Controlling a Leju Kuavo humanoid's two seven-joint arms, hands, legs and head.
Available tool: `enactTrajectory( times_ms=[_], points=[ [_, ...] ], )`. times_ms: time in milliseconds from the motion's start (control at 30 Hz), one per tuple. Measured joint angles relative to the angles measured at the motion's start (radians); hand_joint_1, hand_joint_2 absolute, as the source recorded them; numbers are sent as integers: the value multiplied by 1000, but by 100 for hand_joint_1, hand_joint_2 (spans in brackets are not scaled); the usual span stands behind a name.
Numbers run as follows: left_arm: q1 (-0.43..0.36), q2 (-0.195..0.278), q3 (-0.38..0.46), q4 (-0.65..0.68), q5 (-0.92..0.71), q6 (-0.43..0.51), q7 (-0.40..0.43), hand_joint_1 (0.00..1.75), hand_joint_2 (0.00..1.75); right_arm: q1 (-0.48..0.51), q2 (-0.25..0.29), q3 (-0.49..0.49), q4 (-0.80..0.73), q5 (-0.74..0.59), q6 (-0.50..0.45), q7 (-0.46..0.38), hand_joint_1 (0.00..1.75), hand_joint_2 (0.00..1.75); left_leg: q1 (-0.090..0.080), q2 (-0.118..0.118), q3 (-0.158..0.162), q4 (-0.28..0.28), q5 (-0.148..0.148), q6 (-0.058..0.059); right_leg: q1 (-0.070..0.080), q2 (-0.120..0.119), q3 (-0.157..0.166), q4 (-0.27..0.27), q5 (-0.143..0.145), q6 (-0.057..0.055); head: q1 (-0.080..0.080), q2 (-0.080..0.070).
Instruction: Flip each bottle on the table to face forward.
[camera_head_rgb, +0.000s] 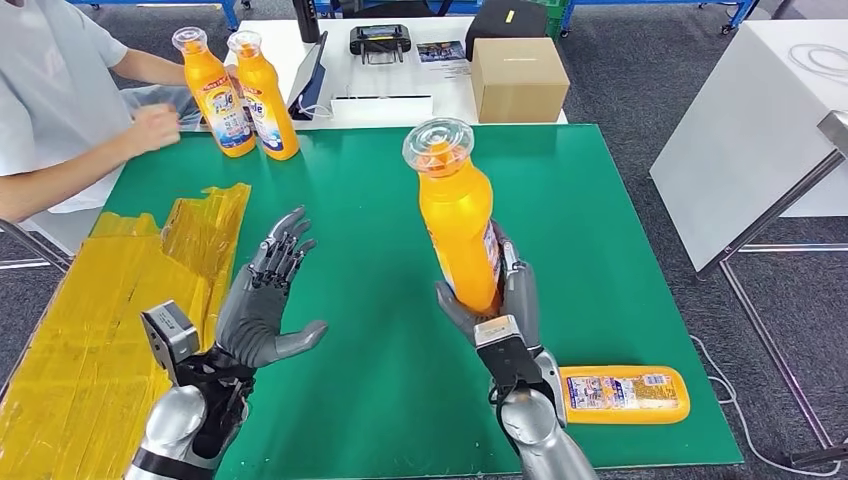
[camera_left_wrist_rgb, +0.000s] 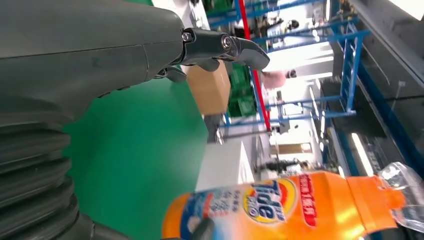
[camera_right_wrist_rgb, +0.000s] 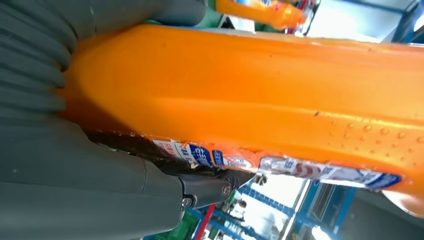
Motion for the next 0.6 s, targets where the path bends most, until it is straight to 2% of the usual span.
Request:
enactTrajectory(
  times_ms=[167,600],
  points=[
    [-30,0,-16,20,68,-51,26,0,175,-11,11,42,47,-6,62,-3,175,175,0,0,0,0,0,0,0,0,0,0,0,0,0,0],
    [-66,1,-53,57,124,-85,39,0,175,-51,55,154,207,-5,131,-1,175,175,0,0,0,0,0,0,0,0,0,0,0,0,0,0]
  ],
)
